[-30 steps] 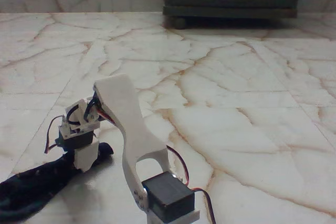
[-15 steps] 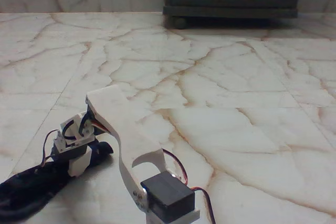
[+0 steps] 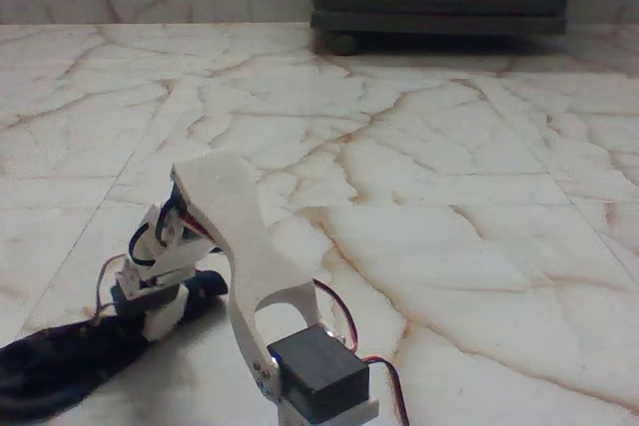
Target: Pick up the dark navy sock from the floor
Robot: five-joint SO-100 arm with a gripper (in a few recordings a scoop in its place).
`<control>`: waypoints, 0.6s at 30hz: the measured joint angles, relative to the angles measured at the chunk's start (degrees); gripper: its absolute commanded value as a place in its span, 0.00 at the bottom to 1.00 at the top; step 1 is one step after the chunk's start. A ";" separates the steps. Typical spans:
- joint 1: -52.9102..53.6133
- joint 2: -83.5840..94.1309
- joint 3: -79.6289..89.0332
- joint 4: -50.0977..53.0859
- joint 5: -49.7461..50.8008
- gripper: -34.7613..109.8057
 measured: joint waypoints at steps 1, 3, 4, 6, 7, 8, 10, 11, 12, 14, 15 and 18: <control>0.88 4.13 6.59 -2.02 0.09 0.24; 1.49 8.00 11.34 -4.04 -0.44 0.24; 1.67 10.37 15.21 -4.39 -1.32 0.24; 2.90 16.79 21.53 -6.94 -3.52 0.24; 3.34 18.37 24.08 -7.29 -4.22 0.24; 3.60 19.42 24.17 -7.38 -4.48 0.24; 4.39 25.14 31.38 -8.09 -5.89 0.24; 4.75 28.04 34.01 -8.35 -6.77 0.24; 5.36 30.85 37.53 -9.49 -8.26 0.24; 5.45 32.26 38.23 -9.76 -8.96 0.24; 5.45 32.26 38.23 -9.76 -8.96 0.24; 11.78 47.72 53.61 -9.32 -18.37 0.24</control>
